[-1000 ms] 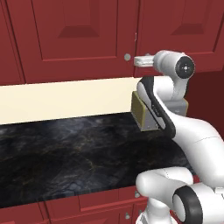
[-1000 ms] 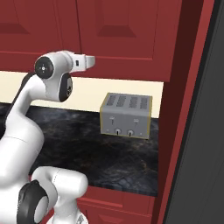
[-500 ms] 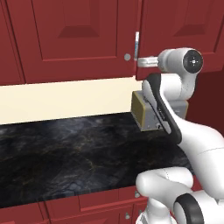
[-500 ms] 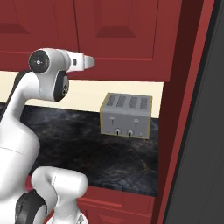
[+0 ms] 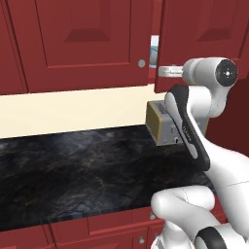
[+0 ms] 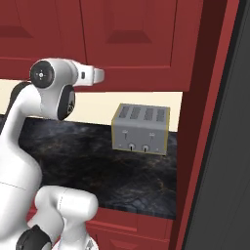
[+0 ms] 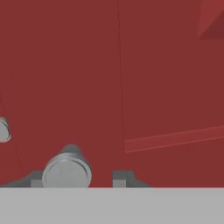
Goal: Move the bowls from the cabinet to the plates on the dining table.
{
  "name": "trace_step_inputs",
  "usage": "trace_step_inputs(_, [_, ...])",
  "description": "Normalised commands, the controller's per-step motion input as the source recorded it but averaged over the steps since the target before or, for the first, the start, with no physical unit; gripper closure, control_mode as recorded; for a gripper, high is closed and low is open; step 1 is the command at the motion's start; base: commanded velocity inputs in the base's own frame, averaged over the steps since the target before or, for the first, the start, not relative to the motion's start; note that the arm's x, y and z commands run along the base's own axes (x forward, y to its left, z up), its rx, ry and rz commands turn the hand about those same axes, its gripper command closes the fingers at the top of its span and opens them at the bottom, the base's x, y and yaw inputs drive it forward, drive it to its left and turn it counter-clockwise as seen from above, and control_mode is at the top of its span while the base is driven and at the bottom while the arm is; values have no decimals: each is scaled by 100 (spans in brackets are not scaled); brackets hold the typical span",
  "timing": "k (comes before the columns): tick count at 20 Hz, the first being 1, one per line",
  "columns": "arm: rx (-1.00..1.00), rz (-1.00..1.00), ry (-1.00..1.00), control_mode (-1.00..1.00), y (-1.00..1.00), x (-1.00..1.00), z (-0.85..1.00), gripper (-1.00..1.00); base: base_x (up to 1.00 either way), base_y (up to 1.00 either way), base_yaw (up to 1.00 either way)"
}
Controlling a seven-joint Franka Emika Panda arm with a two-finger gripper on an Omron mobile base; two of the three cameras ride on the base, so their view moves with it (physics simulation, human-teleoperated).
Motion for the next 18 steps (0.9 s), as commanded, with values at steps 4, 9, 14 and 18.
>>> trace_step_inputs(4, [6, 0, 0, -100, -89, -30, 1, 100, 0, 0, 0])
trace_step_inputs(9, [6, 0, 0, -100, -91, -31, 2, 100, 0, 0, 0])
trace_step_inputs(14, [7, 0, 0, -100, -98, -32, 2, 100, 0, 0, 0])
trace_step_inputs(18, [7, 0, 0, -100, -97, -31, 3, 100, 0, 0, 0])
